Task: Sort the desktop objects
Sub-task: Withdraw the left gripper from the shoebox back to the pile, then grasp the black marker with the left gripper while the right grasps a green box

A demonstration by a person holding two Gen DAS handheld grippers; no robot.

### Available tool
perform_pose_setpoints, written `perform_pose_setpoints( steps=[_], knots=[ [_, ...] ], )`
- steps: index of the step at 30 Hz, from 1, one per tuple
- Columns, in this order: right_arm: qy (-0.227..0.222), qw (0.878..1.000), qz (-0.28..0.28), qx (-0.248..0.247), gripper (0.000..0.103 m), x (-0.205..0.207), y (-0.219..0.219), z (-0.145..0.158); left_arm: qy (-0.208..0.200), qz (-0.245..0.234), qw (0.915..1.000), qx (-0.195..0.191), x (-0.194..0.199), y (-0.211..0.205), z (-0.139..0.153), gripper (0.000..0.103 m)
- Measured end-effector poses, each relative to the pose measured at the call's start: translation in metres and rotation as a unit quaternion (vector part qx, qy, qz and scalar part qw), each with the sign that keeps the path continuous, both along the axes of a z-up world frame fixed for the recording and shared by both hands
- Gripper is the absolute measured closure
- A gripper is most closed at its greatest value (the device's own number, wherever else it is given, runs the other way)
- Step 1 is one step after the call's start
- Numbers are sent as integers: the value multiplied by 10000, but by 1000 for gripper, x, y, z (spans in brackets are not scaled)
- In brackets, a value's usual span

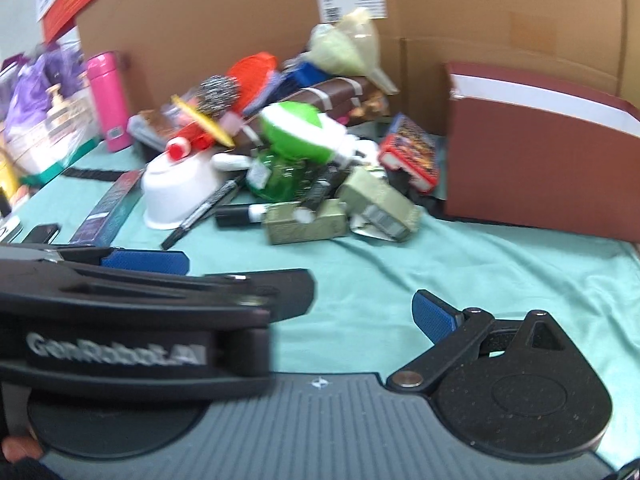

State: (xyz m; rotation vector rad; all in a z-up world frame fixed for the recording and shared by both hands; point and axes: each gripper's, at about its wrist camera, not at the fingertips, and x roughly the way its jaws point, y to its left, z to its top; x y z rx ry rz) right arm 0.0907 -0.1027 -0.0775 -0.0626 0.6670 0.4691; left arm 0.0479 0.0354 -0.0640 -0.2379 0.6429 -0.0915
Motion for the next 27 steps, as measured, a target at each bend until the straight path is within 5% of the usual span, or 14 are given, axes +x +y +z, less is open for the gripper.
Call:
perform_pose_setpoints(
  steps=[7,17,20,27],
  knots=[
    [-19,9999,43,137,6,10,18,-4,-140,441,9988,128,-14,40,2,3],
    [-138,9994,-250,192,7,28,18,-6,-349,-69,9993,-100,12,49,7,4],
    [-114,9995,-184,214,16,35,22,-8,-363,-128,9993,-33,23,50,7,5],
    [-132,9998,82,158,24,41,37,-11,13,-187,9998,-101,47,57,-6,32]
  ],
)
